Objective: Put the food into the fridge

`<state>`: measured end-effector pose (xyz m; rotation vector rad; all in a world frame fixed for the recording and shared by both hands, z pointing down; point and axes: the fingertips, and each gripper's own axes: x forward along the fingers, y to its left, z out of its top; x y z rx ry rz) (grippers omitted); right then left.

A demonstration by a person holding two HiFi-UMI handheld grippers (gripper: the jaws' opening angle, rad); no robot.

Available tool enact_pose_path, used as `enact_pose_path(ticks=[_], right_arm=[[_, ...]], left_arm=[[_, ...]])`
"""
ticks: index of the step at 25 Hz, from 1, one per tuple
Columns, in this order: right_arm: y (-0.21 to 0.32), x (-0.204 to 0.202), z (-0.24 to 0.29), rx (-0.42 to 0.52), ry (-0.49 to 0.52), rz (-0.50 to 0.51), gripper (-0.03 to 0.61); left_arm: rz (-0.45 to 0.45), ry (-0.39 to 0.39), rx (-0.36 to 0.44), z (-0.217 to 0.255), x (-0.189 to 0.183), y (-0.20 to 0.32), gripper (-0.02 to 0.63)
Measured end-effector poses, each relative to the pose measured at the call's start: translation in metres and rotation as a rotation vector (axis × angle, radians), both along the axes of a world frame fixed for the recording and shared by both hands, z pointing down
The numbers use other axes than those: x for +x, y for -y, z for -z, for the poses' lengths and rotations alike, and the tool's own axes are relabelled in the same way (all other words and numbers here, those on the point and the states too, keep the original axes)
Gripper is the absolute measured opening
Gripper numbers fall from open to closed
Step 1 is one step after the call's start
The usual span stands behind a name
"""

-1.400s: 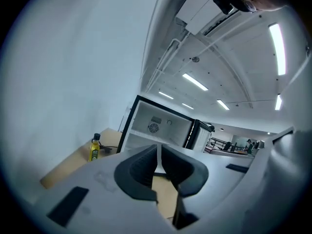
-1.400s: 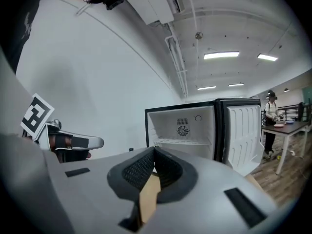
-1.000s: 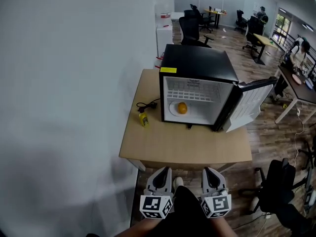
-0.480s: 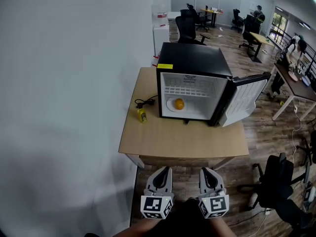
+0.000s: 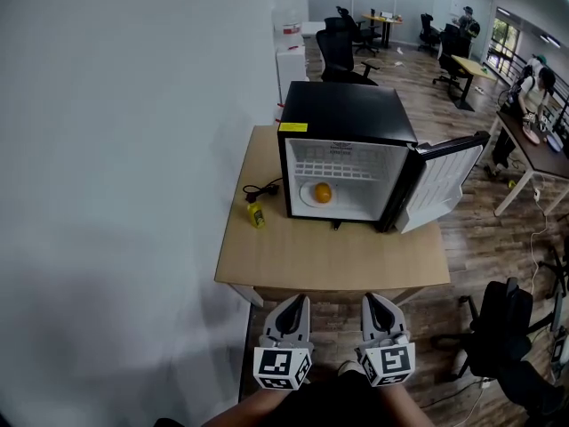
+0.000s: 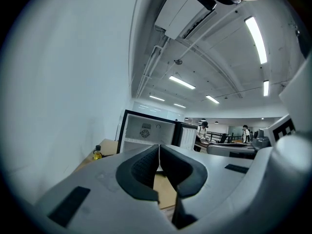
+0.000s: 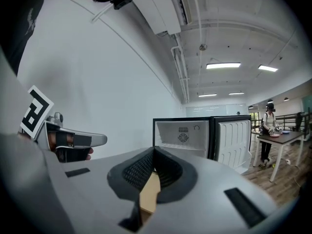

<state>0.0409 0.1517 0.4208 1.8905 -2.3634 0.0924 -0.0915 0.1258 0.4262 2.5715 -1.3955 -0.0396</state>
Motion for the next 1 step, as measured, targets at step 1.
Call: enact_pose_path(ticks=[1], right_arm=[[0.0025, 0.0018, 0.0009, 0.001, -0.002, -0.002, 0.06]], left_arm=[[0.004, 0.0, 0.004, 0.0013, 0.0002, 0.0038, 0.02]])
